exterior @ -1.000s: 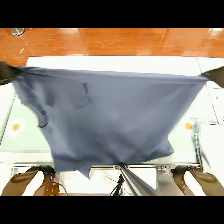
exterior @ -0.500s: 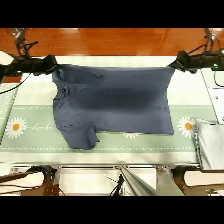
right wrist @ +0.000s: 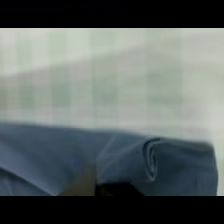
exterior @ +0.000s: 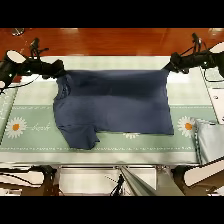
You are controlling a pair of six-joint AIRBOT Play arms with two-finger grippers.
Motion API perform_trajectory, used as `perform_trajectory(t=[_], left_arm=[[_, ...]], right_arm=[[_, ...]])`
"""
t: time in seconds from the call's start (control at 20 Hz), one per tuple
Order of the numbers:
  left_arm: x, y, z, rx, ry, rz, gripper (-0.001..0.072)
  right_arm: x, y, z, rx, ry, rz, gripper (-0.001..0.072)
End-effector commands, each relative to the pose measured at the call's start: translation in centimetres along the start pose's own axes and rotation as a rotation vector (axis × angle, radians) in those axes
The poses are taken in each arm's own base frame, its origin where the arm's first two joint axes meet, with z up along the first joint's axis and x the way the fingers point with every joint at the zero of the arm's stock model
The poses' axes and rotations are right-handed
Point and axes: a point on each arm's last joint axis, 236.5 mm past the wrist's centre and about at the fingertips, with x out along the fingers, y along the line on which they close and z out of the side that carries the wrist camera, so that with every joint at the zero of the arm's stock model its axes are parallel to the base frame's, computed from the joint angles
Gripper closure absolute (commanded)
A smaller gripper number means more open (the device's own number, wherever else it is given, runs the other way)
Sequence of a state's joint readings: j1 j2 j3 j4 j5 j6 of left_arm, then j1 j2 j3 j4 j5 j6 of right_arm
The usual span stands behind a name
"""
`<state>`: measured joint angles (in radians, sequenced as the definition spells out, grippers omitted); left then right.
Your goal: Fold the shirts.
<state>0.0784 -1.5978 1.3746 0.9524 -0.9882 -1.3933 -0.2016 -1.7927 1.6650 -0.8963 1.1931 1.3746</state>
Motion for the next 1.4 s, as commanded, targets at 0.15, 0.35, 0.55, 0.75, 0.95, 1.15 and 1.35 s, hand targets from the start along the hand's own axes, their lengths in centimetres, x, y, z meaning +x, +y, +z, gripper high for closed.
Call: perform_trajectory(t=[0.15,0.35,0.55,0.75,0.95,1.15,1.35], left_arm=[[2.1,3.7,-7.7,0.028,0.299,0.070,0.0686],[2.2,4.0,-9.8,0.007,0.394,0.058,0.0533],[-1.9,6.2,-10.0,-0.043,0.475,0.155,0.0001],[-7.7,7.9,-10.4,-0.123,0.403,0.180,0.0001],[-9.8,10.3,-17.1,-0.250,0.382,0.201,0.0001],[-9.4,11.8,-26.1,-0.418,0.456,0.200,0.0001],[-8.5,11.0,-30.3,-0.462,0.480,0.166,0.0001]], right_arm=[[2.5,-3.9,-7.7,0.031,0.253,-0.090,0.0687],[3.0,-4.1,-8.7,0.081,0.273,-0.085,0.0553],[-0.5,-5.0,-9.9,0.086,0.353,-0.141,0.0093],[-8.4,-7.7,-8.6,0.087,0.195,-0.298,0.0095],[-10.8,-7.1,-13.6,0.049,0.093,-0.317,0.0096],[-8.8,-5.3,-20.0,0.088,0.019,-0.259,0.0081],[-7.7,-2.4,-22.3,0.153,0.023,-0.122,0.0081]])
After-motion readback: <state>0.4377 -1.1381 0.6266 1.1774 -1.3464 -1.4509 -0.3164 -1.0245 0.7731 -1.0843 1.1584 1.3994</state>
